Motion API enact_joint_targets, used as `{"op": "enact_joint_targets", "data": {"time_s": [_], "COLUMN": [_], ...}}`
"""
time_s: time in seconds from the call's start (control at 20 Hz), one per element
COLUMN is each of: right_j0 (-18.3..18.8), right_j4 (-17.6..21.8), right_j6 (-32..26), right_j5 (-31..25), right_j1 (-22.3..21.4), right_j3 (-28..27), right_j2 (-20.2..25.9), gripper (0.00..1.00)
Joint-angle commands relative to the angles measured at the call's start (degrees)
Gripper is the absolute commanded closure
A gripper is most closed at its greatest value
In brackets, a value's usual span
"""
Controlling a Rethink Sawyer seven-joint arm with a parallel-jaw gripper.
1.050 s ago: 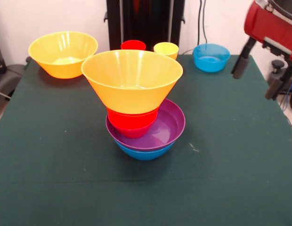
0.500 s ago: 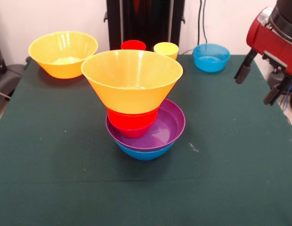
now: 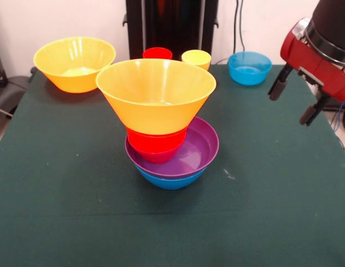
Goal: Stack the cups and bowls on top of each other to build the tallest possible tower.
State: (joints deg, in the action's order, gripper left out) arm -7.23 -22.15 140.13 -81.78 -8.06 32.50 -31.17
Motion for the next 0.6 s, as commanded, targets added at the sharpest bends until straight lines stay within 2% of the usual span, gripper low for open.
{"op": "enact_joint_targets", "data": {"time_s": [0.05,0.2,0.6], "right_j0": [-0.4,-0.33,-0.21], "right_j4": [0.68,0.52,0.8], "right_j6": [8.36,8.76,8.49], "right_j5": [3.69,2.38,5.29], "right_j1": [-1.1,-0.63,0.16], "right_j3": [6.63,5.09,5.35], "right_j2": [4.6,4.1,4.43], "gripper": [0.0,0.0,0.0]}}
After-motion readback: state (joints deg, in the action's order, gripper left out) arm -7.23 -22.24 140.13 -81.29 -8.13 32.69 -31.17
